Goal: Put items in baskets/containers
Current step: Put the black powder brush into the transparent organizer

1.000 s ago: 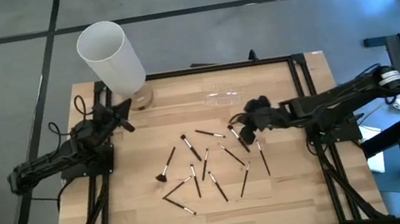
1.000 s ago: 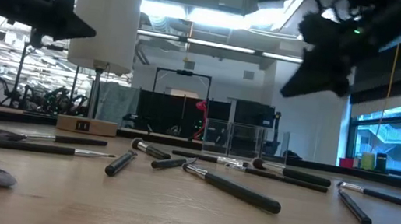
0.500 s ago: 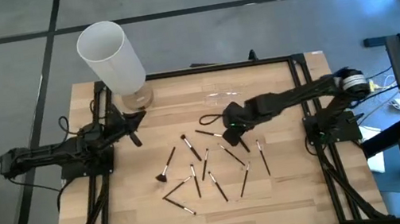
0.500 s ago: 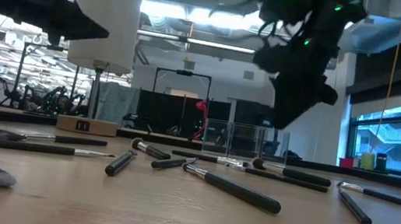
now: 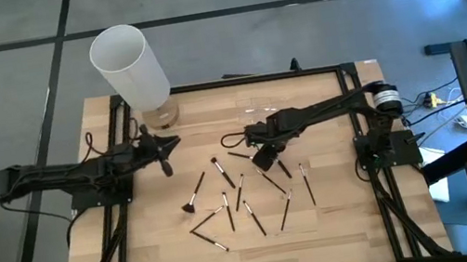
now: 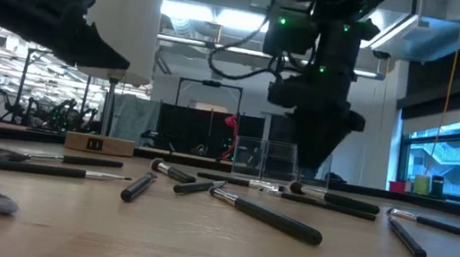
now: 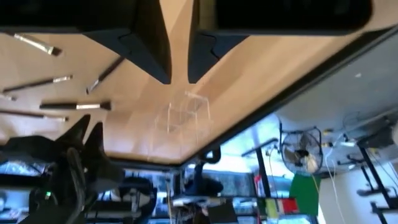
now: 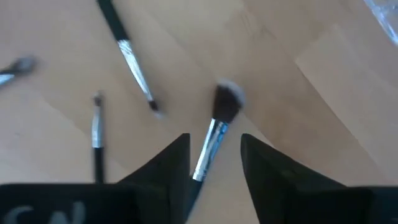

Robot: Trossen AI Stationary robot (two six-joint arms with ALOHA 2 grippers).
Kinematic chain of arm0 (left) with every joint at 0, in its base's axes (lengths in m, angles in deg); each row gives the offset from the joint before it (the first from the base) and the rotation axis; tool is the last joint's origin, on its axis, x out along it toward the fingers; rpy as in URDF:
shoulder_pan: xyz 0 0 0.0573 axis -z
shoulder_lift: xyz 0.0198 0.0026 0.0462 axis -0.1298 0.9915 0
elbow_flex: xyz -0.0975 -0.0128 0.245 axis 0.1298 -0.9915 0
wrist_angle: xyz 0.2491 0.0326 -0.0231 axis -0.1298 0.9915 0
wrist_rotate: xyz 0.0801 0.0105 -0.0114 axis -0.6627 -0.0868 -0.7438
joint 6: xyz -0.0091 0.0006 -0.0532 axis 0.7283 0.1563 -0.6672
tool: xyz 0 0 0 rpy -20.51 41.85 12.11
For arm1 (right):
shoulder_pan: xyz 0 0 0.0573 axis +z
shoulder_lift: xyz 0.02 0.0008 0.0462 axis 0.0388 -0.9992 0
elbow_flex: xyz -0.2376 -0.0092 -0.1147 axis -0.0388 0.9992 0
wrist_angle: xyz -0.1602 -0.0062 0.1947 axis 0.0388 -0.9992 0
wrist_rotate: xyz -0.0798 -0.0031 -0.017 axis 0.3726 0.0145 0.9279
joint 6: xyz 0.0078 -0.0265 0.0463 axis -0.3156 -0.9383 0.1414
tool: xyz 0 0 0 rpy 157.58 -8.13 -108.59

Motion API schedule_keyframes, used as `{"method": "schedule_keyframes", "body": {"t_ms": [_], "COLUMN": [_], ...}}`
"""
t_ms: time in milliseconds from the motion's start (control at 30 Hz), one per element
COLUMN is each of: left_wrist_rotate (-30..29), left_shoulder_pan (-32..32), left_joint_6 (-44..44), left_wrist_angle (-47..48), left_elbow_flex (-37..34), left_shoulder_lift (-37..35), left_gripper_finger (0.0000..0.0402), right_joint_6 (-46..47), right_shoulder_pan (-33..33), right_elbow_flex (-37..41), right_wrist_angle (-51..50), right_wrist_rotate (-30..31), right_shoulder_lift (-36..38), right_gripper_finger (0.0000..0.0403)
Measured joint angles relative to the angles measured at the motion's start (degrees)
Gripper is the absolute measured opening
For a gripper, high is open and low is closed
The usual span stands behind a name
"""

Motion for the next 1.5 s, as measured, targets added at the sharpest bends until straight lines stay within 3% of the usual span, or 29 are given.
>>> {"method": "schedule_keyframes", "body": {"t_ms": [233, 633, 1067, 1367, 1500], "left_wrist_rotate": [0.09, -1.57, -2.1, -3.17, -3.48], "left_shoulder_pan": [-0.01, 0.53, 0.53, 0.51, 0.46], "left_joint_6": [-2.48, -3.53, -3.55, -2.97, -2.5], "left_wrist_angle": [-4.89, -6.15, -6.33, -6.32, -6.32], "left_elbow_flex": [0.0, 0.02, 0.0, 0.02, 0.0], "left_shoulder_lift": [5.61, 9.43, 9.47, 9.47, 9.47], "left_gripper_finger": [0.0091, 0.0091, 0.0091, 0.0095, 0.0094], "right_joint_6": [-0.58, -1.87, -3.58, -5.48, -6.45], "right_shoulder_pan": [0.03, 0.03, -0.36, -1.84, -4.23], "right_elbow_flex": [0.0, -0.01, -0.15, 0.22, 0.2], "right_wrist_angle": [0.2, -0.22, -0.5, 1.44, 4.06], "right_wrist_rotate": [-0.02, -2.1, -4.64, -4.51, -1.73], "right_shoulder_lift": [-1.77, -6.13, -6.59, -0.05, 6.22], "right_gripper_finger": [0.0158, 0.0158, 0.0046, 0.0084, 0.0071]}}
